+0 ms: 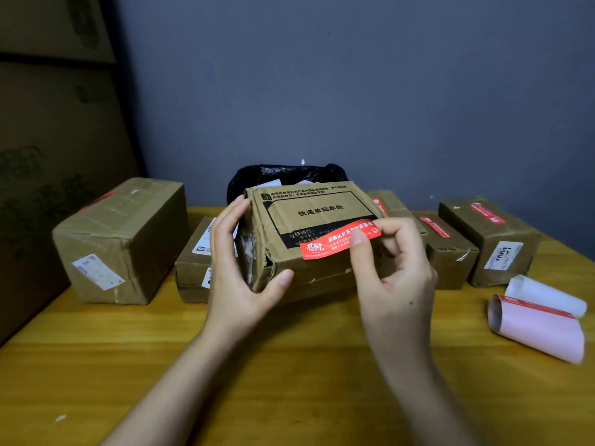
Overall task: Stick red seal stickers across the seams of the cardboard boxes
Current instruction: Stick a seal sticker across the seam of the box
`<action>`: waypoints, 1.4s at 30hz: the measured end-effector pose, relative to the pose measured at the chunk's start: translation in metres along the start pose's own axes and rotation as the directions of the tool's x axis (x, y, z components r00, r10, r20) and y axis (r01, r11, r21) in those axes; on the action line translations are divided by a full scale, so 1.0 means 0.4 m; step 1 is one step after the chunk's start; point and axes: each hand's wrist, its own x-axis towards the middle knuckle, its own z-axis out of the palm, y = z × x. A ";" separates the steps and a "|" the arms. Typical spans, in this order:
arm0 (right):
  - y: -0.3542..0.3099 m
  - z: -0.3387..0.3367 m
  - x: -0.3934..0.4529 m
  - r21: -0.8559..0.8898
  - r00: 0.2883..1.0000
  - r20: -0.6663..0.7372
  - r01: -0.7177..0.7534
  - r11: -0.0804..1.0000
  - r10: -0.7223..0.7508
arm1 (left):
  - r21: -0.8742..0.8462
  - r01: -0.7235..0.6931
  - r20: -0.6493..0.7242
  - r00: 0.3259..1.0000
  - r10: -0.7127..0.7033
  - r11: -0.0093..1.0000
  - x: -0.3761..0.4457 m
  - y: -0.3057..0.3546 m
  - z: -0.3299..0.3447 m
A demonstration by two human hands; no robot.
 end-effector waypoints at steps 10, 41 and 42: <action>0.005 0.016 -0.010 0.046 1.000 0.012 0.000 0.999 -0.001 | 0.013 -0.010 0.016 1.000 0.010 1.000 -0.002 0.001 0.000; -0.010 -0.066 0.086 0.499 0.967 0.119 -0.254 0.828 0.225 | -0.220 0.274 0.163 0.957 -0.241 0.936 0.042 0.093 -0.037; -0.016 -0.072 0.093 0.513 0.962 0.155 -0.271 0.815 0.223 | -0.227 0.290 0.162 0.953 -0.257 0.930 0.045 0.101 -0.046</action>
